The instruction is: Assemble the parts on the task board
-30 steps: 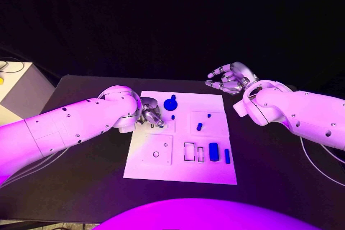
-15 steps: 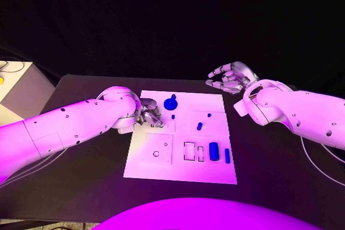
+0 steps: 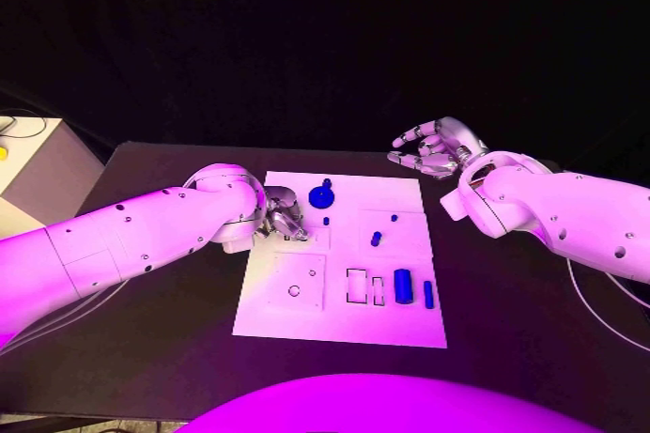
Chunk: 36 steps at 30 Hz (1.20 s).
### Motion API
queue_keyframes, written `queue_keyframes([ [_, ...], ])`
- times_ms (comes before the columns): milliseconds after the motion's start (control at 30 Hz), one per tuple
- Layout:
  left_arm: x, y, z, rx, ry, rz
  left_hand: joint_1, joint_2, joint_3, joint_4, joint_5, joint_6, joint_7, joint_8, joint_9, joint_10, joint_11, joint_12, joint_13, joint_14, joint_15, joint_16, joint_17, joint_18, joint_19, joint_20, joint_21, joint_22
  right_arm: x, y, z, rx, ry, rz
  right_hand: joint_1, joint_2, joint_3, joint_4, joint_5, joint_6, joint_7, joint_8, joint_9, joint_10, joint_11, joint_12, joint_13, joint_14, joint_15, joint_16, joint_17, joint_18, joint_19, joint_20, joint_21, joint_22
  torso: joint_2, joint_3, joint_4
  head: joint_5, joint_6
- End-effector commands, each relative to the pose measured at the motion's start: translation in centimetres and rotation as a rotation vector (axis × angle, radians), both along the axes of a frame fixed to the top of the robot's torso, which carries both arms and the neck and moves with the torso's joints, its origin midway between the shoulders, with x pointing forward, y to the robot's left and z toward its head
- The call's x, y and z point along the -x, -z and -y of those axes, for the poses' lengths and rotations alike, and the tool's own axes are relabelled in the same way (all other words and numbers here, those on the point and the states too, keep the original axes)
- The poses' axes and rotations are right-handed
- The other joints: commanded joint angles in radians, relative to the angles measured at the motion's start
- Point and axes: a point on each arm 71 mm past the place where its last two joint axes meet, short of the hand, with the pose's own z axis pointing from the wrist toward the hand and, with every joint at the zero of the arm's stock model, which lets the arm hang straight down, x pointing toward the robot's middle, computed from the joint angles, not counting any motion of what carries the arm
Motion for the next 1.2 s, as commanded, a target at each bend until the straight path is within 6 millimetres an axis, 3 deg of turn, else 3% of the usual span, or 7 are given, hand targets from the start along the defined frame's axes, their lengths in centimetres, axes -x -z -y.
queue_keyframes([
  [33,0.21,0.3,0.47,0.014,0.001,-0.02,-0.011,0.014,0.095,-0.088,-0.007,0.012,-0.002,0.0,-0.001,0.001,0.005,-0.003,0.001,0.082,0.001,0.002,0.198,-0.014,0.007,0.003,-0.002,0.001,0.05,-0.03,-0.14,0.003,-0.014,0.005,-0.012,-0.001,0.007,-0.002,0.006,-0.005,0.001,0.006,0.001,-0.007,-0.001,-0.003,0.109,0.081,0.0,-0.004,0.169,0.013,0.049,0.003,-0.004,0.157,0.0,0.0,0.0007,-0.001,0.0],
  [233,0.12,0.34,0.56,0.016,-0.001,-0.023,-0.055,0.009,0.065,-0.052,-0.01,0.019,-0.006,-0.001,0.001,0.002,0.002,-0.001,0.003,0.082,-0.001,0.002,0.198,-0.014,0.007,0.002,-0.004,0.001,0.05,-0.03,-0.15,0.004,-0.014,0.005,-0.012,-0.001,0.007,-0.002,0.006,-0.005,0.001,0.006,0.001,-0.007,-0.001,-0.003,0.109,0.081,0.0,-0.004,0.169,0.013,0.049,0.003,-0.004,0.157,0.0,-0.0005,0.0011,-0.002,0.001],
  [667,0.0,0.4,0.5,0.012,-0.003,-0.024,-0.082,0.005,0.035,-0.028,-0.013,0.026,-0.008,-0.003,0.002,0.002,0.001,0.0,0.005,0.083,-0.002,0.003,0.2,-0.014,0.007,0.0,-0.005,0.002,0.04,-0.02,-0.11,0.004,-0.014,0.005,-0.016,-0.001,0.01,-0.002,0.007,-0.006,0.001,0.007,0.002,-0.006,-0.001,-0.002,0.11,0.081,0.0,-0.005,0.169,0.013,0.05,0.003,-0.003,0.158,0.0,-0.0008,0.0017,-0.001,-0.003],
  [1200,-0.16,0.33,0.51,0.012,-0.011,-0.005,-0.109,0.008,-0.03,0.012,-0.019,0.036,-0.009,-0.008,0.002,0.003,0.0,0.004,0.01,0.083,-0.002,0.003,0.2,-0.014,0.008,0.0,-0.006,0.002,0.05,0.06,-0.07,0.004,-0.013,0.004,-0.016,-0.001,0.01,-0.002,0.007,-0.006,0.001,0.007,0.002,-0.006,-0.001,-0.002,0.11,0.081,0.0,-0.005,0.169,0.013,0.05,0.003,-0.003,0.158,0.0,-0.0005,0.001,-0.003,0.001],
])
